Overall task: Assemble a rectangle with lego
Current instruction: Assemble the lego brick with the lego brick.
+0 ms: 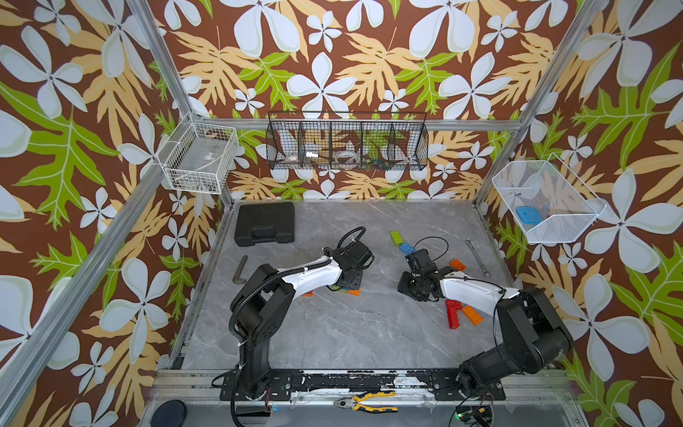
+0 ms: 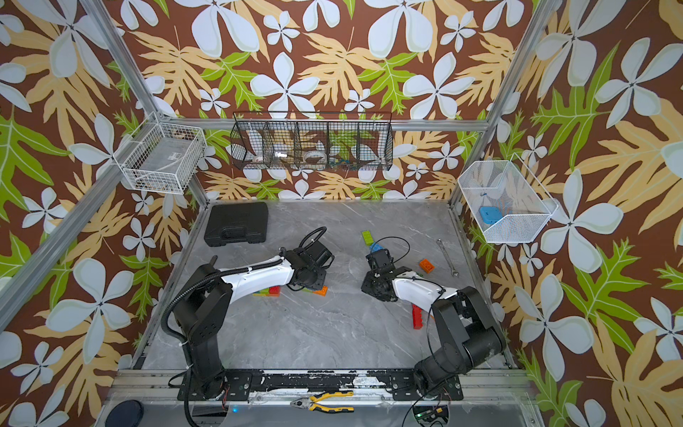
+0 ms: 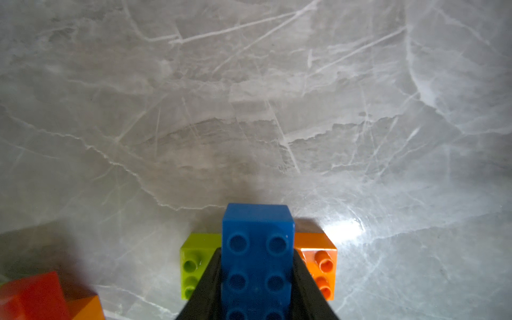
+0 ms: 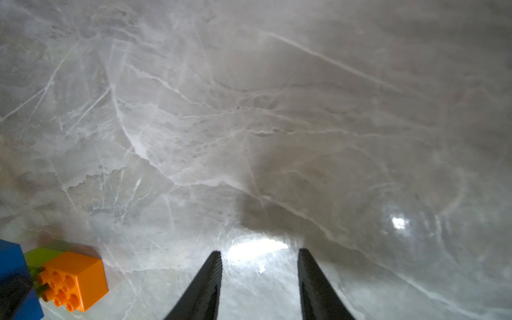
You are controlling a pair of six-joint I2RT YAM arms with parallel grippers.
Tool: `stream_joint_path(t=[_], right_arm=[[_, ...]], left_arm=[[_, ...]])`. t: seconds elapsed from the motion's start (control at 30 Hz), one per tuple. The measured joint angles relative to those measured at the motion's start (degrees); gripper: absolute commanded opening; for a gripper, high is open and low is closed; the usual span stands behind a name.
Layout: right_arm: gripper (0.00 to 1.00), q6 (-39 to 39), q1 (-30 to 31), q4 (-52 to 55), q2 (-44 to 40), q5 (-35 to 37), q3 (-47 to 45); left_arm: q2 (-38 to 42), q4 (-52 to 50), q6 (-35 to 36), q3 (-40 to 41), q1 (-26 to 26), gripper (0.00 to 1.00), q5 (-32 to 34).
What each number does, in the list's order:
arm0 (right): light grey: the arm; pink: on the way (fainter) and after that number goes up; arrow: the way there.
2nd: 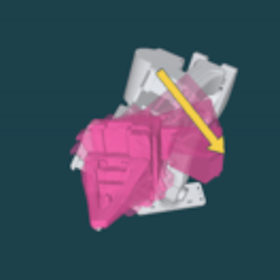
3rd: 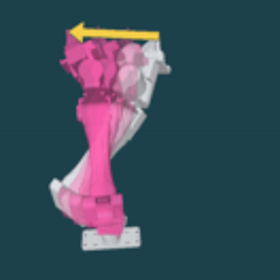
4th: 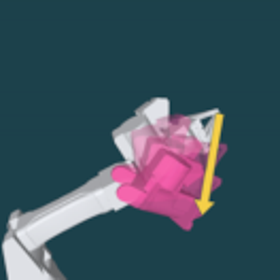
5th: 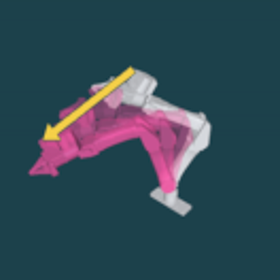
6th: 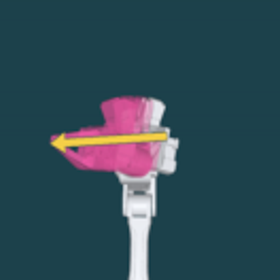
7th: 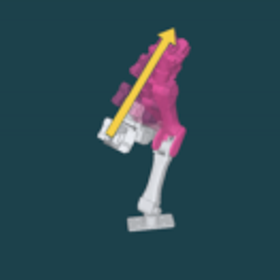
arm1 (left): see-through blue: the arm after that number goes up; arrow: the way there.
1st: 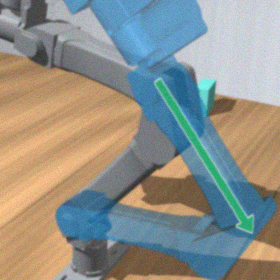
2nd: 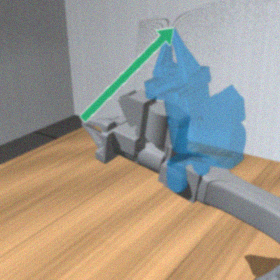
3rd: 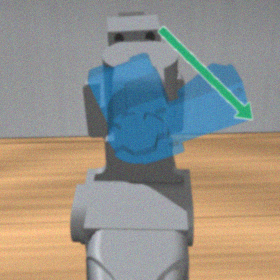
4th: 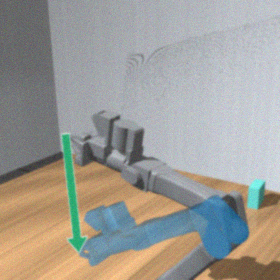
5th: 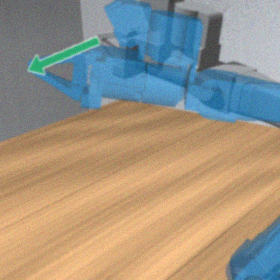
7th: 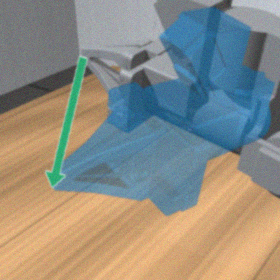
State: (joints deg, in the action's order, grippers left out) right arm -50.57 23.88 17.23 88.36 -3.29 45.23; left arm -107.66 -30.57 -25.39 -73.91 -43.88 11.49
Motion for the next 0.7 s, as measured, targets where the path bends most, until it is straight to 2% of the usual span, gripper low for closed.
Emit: stream_joint_path(t=[0.7], right_arm=[[0.44, -0.02, 0.15, 0.02, 0.0, 0.2, 0.0]], left_arm=[[-0.44, 1.07, 1.09, 0.57, 0.11, 0.0, -0.07]])
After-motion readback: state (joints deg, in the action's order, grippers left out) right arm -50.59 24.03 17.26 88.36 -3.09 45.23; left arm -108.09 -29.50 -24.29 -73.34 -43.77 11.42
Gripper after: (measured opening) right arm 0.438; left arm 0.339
